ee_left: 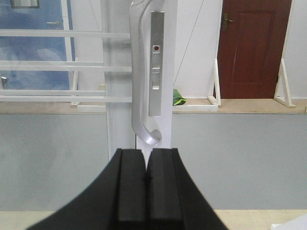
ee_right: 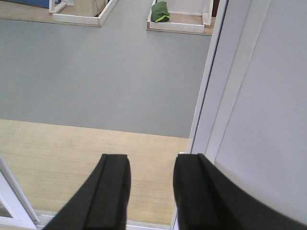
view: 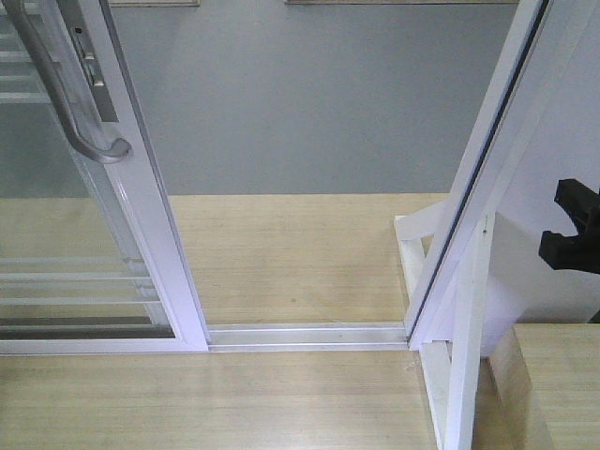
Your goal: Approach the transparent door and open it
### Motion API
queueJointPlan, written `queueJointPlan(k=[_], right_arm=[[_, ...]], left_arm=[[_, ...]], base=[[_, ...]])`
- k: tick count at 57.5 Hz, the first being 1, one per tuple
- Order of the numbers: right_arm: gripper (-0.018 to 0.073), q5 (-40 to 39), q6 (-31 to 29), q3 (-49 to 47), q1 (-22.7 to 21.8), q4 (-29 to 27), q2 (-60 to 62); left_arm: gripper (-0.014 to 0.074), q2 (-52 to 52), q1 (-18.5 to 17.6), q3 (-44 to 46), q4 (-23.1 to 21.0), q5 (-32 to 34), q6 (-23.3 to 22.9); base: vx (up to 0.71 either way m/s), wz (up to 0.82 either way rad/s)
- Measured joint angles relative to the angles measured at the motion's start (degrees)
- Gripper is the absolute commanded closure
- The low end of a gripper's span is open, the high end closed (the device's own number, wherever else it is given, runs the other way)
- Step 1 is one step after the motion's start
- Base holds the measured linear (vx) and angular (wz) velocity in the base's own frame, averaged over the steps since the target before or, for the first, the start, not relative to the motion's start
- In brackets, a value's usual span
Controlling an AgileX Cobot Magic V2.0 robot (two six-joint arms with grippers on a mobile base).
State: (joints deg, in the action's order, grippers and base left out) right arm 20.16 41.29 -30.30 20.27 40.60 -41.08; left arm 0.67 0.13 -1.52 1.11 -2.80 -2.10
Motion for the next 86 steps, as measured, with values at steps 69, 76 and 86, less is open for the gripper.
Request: queueJointPlan(k=[69, 76, 86], right_arm=[[0.0566, -13.5, -42.29, 30.83, -23.78, -39.04, 41.0], [0.0564, -13.43, -42.36, 32.05, -23.78, -39.36, 41.64], [0.0564, -15.37, -42.66, 32.05, -23.78, -39.36, 41.65]], left_arm=[[0.0602, 0.0, 0.0, 0.0, 0.0, 0.0, -0.05], [0.0602, 0.0, 0.0, 0.0, 0.0, -0.17, -0.05], [0.0602, 0.0, 0.0, 0.0, 0.0, -0.43, -0.05]], base=[[0.0, 0.0], [0.0, 0.0], [0.0, 0.0]])
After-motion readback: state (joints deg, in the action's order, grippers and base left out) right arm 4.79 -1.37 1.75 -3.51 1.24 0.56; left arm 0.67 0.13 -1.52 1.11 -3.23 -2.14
